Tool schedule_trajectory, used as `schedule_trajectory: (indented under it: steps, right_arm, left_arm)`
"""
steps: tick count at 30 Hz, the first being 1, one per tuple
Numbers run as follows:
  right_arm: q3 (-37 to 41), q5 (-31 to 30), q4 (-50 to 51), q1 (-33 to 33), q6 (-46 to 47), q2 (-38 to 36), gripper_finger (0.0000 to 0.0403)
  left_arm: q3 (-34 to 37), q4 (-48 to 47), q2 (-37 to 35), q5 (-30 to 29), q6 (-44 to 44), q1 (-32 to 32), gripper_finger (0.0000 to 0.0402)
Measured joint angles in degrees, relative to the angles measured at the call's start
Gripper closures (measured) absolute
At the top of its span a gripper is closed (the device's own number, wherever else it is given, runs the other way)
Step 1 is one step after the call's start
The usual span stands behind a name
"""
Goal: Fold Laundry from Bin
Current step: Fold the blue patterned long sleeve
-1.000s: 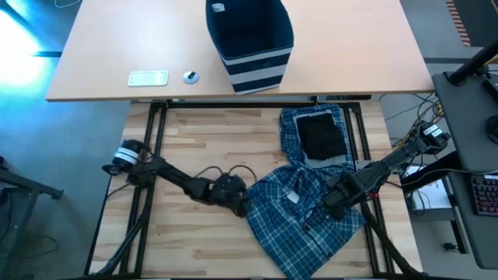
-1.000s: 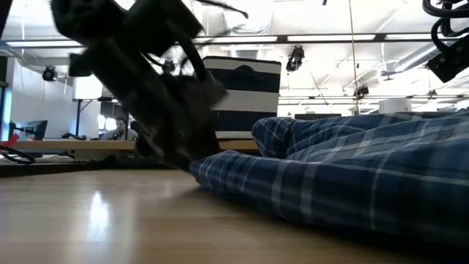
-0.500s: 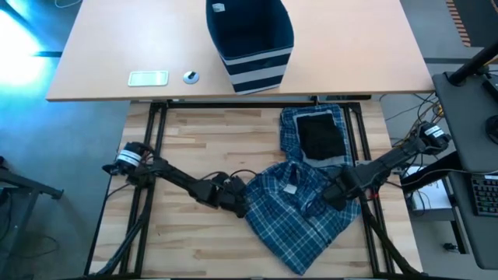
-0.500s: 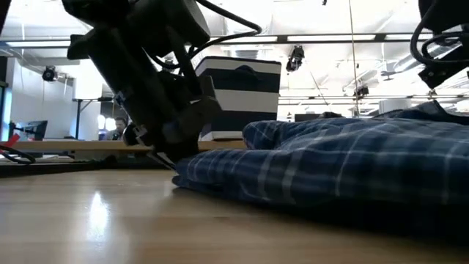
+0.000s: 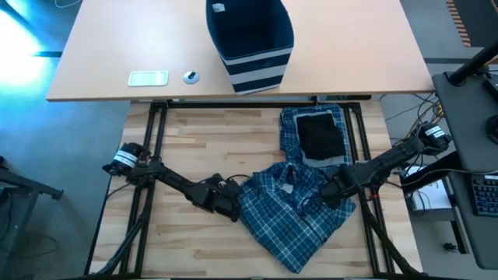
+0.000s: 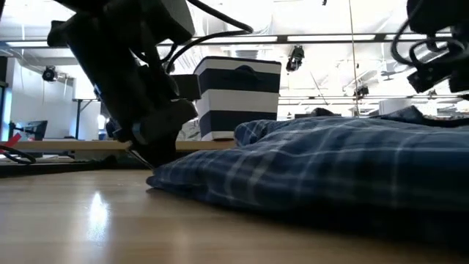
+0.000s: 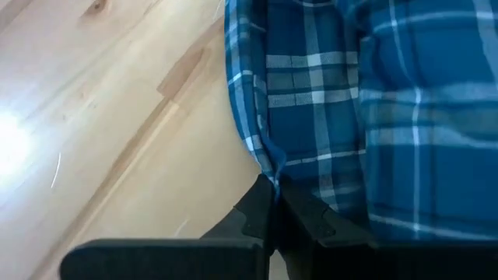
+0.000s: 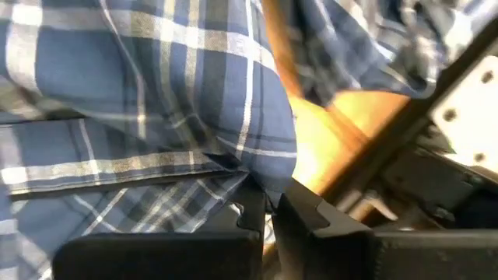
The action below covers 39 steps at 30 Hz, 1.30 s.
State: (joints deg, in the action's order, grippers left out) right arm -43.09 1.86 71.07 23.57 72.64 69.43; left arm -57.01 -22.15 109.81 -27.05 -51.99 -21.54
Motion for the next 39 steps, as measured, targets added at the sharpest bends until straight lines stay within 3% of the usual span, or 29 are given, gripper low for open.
schedule_trajectory:
  steps: [4, 9, 13, 17, 22, 27, 33, 39]
  right_arm:
    - [-2.58, -0.42, -0.90, 0.00, 0.23, 0.00, 0.0369]
    - [-10.77, -3.41, 2.74, 1.14, -1.62, -0.22, 0.0300]
    - [-17.07, -9.02, 2.57, 4.85, -2.05, 0.04, 0.0248]
    - [-19.93, -11.65, -6.15, 9.59, -2.21, 2.47, 0.0217]
    - [-20.63, -12.36, -16.78, 16.38, 0.05, 10.88, 0.0202]
    - [-21.72, -8.12, -18.50, 18.49, 0.97, 22.63, 0.0202]
    - [-25.25, -2.88, -17.91, 16.23, -13.15, 33.99, 0.0202]
    - [-28.25, -3.59, -10.16, 7.81, -39.05, 38.06, 0.0202]
  left_arm:
    - [0.19, -1.78, -2.23, 1.02, -1.51, -0.04, 0.0400]
    - [0.90, -8.99, -8.82, 4.04, -1.62, -0.83, 0.0391]
    - [2.60, -12.79, -16.55, 5.73, -2.36, -1.19, 0.0360]
    - [5.59, -12.76, -23.92, 7.98, -3.10, -1.19, 0.0315]
    - [6.62, -7.88, -28.19, 6.58, -1.16, 2.38, 0.0254]
    - [8.80, 4.15, -25.41, 9.54, 6.19, 6.34, 0.0218]
    - [16.66, 10.61, -17.76, 14.58, 2.16, 5.12, 0.0229]
    - [22.05, 25.59, -15.13, 15.99, -14.70, -9.47, 0.0269]
